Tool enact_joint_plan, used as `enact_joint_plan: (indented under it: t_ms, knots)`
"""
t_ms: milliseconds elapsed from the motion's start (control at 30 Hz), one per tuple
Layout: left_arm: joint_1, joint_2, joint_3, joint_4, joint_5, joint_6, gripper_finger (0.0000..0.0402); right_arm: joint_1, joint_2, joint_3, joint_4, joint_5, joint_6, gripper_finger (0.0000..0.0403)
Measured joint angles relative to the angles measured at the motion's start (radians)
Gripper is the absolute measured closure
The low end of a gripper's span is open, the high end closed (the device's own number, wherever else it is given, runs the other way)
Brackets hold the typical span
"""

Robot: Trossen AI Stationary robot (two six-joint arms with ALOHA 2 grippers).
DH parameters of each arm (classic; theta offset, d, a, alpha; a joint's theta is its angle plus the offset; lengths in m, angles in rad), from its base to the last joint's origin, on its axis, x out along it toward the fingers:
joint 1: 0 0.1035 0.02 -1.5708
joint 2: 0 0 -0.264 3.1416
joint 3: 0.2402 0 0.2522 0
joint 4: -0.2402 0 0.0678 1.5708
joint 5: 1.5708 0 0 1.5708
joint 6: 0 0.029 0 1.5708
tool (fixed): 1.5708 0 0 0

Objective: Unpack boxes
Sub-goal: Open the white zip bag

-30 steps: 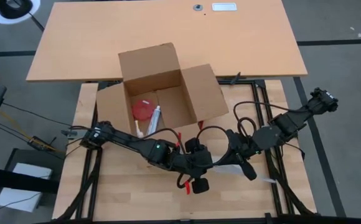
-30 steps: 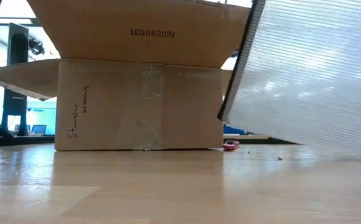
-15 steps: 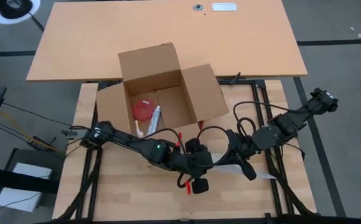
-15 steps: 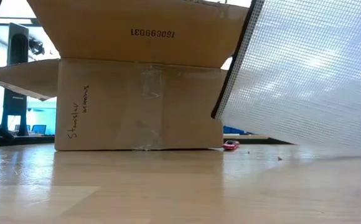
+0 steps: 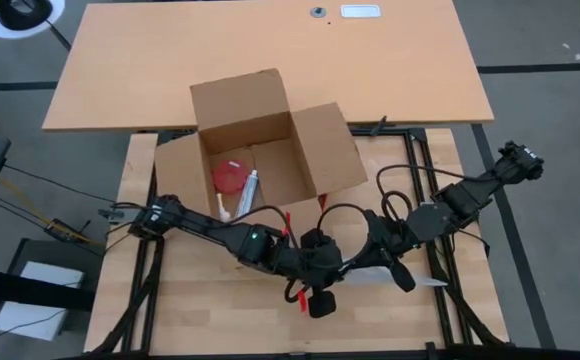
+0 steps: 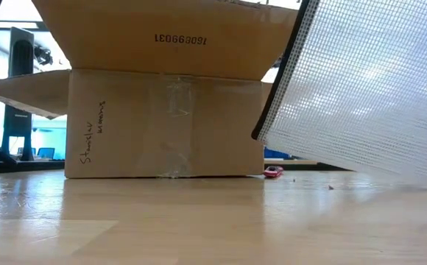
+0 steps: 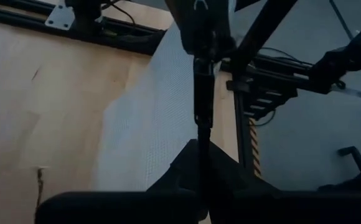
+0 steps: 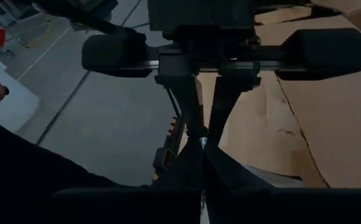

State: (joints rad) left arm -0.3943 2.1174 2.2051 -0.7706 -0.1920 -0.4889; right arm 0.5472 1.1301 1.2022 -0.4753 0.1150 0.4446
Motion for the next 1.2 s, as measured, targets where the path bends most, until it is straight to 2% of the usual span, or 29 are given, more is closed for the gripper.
enact_joint_plan:
  t_ms: [200, 367, 500, 800, 967, 1200]
  knots:
    - [-0.003, 0.000, 0.000, -0.014, -0.049, -0.008, 0.0388, 0.003, 0.000, 0.025, -0.027, 0.003, -0.075, 0.0403]
    - [-0.002, -0.003, 0.002, 0.036, -0.018, -0.021, 0.0388, 0.003, 0.000, 0.107, -0.108, 0.015, -0.142, 0.0403]
    - [-0.001, -0.001, 0.002, 0.057, -0.032, -0.014, 0.0388, 0.003, 0.002, 0.149, -0.183, 0.012, -0.179, 0.0403]
    - [0.000, 0.001, 0.006, 0.103, -0.132, 0.007, 0.0388, 0.002, 0.002, 0.167, -0.202, -0.010, -0.175, 0.0403]
    - [-0.003, 0.006, 0.040, 0.120, -0.124, 0.032, 0.0388, -0.005, 0.026, 0.176, -0.214, -0.027, -0.124, 0.0398]
    - [-0.003, 0.010, 0.121, 0.042, -0.129, 0.036, 0.0388, -0.007, 0.043, 0.178, -0.125, -0.044, -0.177, 0.0401]
